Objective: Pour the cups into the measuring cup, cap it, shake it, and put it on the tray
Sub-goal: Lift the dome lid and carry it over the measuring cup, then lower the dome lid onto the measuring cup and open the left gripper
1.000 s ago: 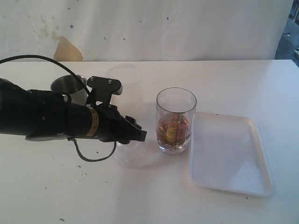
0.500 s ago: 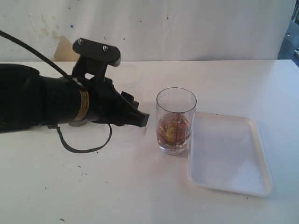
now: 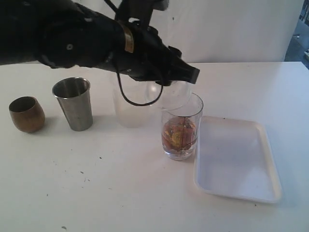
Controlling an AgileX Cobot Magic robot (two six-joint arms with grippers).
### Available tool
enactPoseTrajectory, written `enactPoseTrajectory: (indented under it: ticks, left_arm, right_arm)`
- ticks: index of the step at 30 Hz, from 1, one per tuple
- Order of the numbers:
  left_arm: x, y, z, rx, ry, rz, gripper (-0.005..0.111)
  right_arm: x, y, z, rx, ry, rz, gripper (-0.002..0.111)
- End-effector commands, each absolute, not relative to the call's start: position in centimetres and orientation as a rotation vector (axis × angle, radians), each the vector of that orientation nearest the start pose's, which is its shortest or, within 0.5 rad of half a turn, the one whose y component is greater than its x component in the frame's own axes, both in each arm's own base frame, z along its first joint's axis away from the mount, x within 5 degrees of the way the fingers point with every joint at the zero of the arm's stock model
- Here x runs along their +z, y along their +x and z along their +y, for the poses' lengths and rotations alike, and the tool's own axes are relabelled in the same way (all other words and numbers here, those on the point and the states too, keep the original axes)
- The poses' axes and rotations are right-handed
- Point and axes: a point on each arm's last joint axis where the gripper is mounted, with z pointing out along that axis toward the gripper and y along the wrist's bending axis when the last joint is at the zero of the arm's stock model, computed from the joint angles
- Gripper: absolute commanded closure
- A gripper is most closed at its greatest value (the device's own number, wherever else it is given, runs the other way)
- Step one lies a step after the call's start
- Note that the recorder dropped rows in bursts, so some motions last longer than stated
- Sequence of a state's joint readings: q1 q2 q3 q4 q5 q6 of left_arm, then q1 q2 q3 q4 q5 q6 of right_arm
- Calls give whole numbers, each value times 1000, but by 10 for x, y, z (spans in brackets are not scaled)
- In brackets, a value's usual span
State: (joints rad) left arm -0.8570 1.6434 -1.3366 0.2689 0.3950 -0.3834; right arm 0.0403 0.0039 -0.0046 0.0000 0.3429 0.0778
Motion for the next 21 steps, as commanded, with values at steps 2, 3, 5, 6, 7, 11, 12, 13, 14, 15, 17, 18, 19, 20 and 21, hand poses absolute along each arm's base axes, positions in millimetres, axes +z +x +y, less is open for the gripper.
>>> enactPoseTrajectory:
  ticks: [2, 3, 5, 6, 7, 11, 12, 13, 14, 15, 17, 18, 19, 20, 21]
  left_arm:
    - [304, 268, -302, -474, 753, 2085, 107]
    - [301, 270, -305, -476, 754, 2085, 107]
    - [298, 273, -308, -473, 761, 2083, 107]
    - [296, 274, -309, -473, 762, 2083, 107]
    - [295, 275, -310, -472, 764, 2081, 107]
    - [294, 276, -313, -491, 761, 2057, 107]
    - [293, 276, -314, -492, 761, 2055, 107]
    - [294, 277, -314, -490, 764, 2050, 107]
    - [292, 277, -314, -486, 768, 2053, 107]
    - [291, 278, -314, -476, 777, 2049, 107]
    - [286, 279, -316, -461, 788, 2060, 107]
    - [281, 280, -316, -450, 797, 2070, 107]
    - [279, 281, -317, -446, 800, 2073, 107]
    - [276, 281, -318, -438, 808, 2079, 107]
    - [274, 282, -318, -433, 817, 2078, 107]
  right_arm:
    - [182, 53, 2, 85, 40, 1826, 108]
    - [182, 53, 2, 85, 40, 1826, 108]
    - [182, 53, 2, 85, 40, 1826, 108]
    - [182, 53, 2, 85, 40, 1826, 108]
    - [182, 53, 2, 85, 40, 1826, 108]
    - [182, 53, 2, 85, 40, 1826, 108]
    - [182, 53, 2, 85, 40, 1826, 108]
    - [182, 53, 2, 85, 40, 1826, 108]
    - [182, 53, 2, 85, 40, 1826, 108]
    - [182, 53, 2, 85, 40, 1826, 108]
    - [182, 53, 2, 85, 40, 1826, 108]
    - [182, 53, 2, 85, 40, 1826, 108]
    - [182, 53, 2, 85, 40, 1826, 108]
    - [182, 53, 2, 85, 40, 1826, 108]
    - [182, 53, 2, 85, 40, 1826, 108]
